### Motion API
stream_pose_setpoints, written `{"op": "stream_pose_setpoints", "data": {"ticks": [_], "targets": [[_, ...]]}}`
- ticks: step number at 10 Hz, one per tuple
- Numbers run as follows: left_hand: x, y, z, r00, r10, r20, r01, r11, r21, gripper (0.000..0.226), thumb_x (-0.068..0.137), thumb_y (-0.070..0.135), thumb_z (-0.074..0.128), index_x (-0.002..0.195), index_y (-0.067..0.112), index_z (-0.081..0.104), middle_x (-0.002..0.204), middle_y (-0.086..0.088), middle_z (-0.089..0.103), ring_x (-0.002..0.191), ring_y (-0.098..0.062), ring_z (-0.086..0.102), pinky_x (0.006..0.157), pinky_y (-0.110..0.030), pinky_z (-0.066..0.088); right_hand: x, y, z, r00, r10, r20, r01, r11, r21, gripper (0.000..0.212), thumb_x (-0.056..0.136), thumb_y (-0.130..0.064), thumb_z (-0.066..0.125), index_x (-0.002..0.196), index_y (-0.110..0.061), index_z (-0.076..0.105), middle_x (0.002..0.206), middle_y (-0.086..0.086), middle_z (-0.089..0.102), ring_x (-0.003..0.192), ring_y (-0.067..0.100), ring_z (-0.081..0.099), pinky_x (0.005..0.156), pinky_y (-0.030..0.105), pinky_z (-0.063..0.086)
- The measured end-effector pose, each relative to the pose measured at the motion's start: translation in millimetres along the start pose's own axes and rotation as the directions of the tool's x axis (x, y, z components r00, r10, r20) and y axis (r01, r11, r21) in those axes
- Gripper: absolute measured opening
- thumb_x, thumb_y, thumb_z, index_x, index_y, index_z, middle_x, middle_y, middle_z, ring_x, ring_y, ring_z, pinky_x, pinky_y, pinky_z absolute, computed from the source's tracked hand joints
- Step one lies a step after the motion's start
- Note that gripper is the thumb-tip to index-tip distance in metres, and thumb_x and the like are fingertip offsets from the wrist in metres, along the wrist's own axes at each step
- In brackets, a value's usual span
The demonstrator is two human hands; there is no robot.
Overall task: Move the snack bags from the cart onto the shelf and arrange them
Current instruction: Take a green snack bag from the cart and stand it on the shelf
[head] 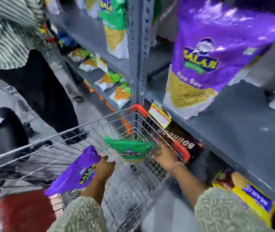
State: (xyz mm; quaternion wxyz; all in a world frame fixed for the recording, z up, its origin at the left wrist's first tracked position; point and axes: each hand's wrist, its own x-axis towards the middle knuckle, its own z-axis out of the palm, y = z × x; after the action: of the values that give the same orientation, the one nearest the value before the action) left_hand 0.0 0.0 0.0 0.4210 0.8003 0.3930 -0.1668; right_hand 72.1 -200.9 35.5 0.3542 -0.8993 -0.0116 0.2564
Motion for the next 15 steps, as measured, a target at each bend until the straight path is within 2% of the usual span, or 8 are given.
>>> {"op": "stream_pose_setpoints", "data": {"ticks": [3,5,7,8,9,11,13,15], "targets": [[85,-1,39,0.992,0.044,-0.12,-0.063,0.986,-0.157,0.034,0.087,0.008,0.048,0.119,-0.001,0.054,0.121,-0.029,0.059,0.111,-0.04,0.055,0.088,-0.036,0.04,64,6,39,0.978,0.207,0.008,-0.204,0.972,-0.12,0.032,0.084,-0.01,0.054,0.113,0.002,0.054,0.12,0.023,0.058,0.112,0.032,0.053,0.09,0.032,0.042],[87,-2,41,0.952,0.019,-0.305,-0.052,0.993,-0.103,0.024,0.085,0.005,0.05,0.095,-0.014,0.061,0.103,-0.041,0.061,0.099,-0.05,0.058,0.082,-0.048,0.044,56,1,42,0.977,0.198,-0.076,-0.196,0.98,0.024,0.024,0.088,-0.008,0.046,0.105,0.003,0.059,0.116,0.028,0.059,0.104,0.034,0.055,0.064,0.021,0.032],[14,23,7,0.947,0.106,-0.302,-0.289,0.694,-0.66,0.033,0.079,-0.017,0.044,0.065,0.012,0.05,0.048,0.015,0.057,0.05,0.009,0.048,0.06,-0.013,0.043,6,-12,1,0.971,0.053,-0.231,0.066,0.876,0.478,0.015,0.082,0.0,0.056,0.093,0.005,0.065,0.105,0.024,0.067,0.084,0.018,0.055,0.074,0.016,0.046],[-48,55,-13,0.893,0.291,-0.343,-0.449,0.601,-0.661,0.033,0.082,-0.01,0.044,0.069,0.02,0.045,0.065,0.005,0.05,0.052,0.009,0.046,0.055,-0.005,0.037,-38,-15,-35,0.927,-0.038,-0.374,0.284,0.723,0.63,0.018,0.082,0.0,0.057,0.084,-0.012,0.07,0.086,0.005,0.071,0.08,0.014,0.058,0.079,0.029,0.05],[-104,98,-16,0.827,0.426,-0.367,-0.544,0.442,-0.713,0.027,0.084,0.0,0.048,0.07,0.023,0.048,0.059,0.013,0.06,0.059,0.0,0.049,0.059,-0.012,0.04,-77,-9,-72,0.856,0.004,-0.517,0.433,0.54,0.722,0.03,0.082,-0.002,0.056,0.062,-0.023,0.065,0.056,-0.018,0.066,0.059,-0.004,0.054,0.061,0.013,0.046],[-188,185,44,0.726,0.659,-0.197,-0.446,0.233,-0.864,0.033,0.088,-0.002,0.041,0.065,0.019,0.052,0.055,0.01,0.058,0.058,-0.011,0.046,0.058,-0.028,0.036,-149,28,-158,0.693,0.221,-0.686,0.671,0.151,0.726,0.014,0.089,-0.002,0.046,0.084,-0.006,0.059,0.076,0.003,0.066,0.072,0.012,0.055,0.074,0.029,0.046],[-277,265,157,0.609,0.791,0.06,-0.181,0.212,-0.96,0.035,0.087,-0.007,0.04,0.062,0.014,0.052,0.041,0.011,0.06,0.045,0.002,0.053,0.053,-0.013,0.047,-223,116,-250,0.421,0.418,-0.805,0.834,0.17,0.524,0.026,0.091,-0.003,0.044,0.071,-0.015,0.056,0.052,-0.014,0.064,0.064,0.009,0.05,0.062,0.027,0.042],[-343,308,269,0.446,0.816,0.367,0.08,0.372,-0.925,0.029,0.088,-0.007,0.038,0.067,0.006,0.053,0.073,-0.012,0.059,0.07,-0.021,0.054,0.08,-0.034,0.046,-282,202,-319,0.242,0.489,-0.838,0.901,0.208,0.381,0.028,0.093,-0.006,0.041,0.068,-0.016,0.051,0.045,-0.014,0.062,0.046,-0.002,0.052,0.047,0.015,0.045]]}}
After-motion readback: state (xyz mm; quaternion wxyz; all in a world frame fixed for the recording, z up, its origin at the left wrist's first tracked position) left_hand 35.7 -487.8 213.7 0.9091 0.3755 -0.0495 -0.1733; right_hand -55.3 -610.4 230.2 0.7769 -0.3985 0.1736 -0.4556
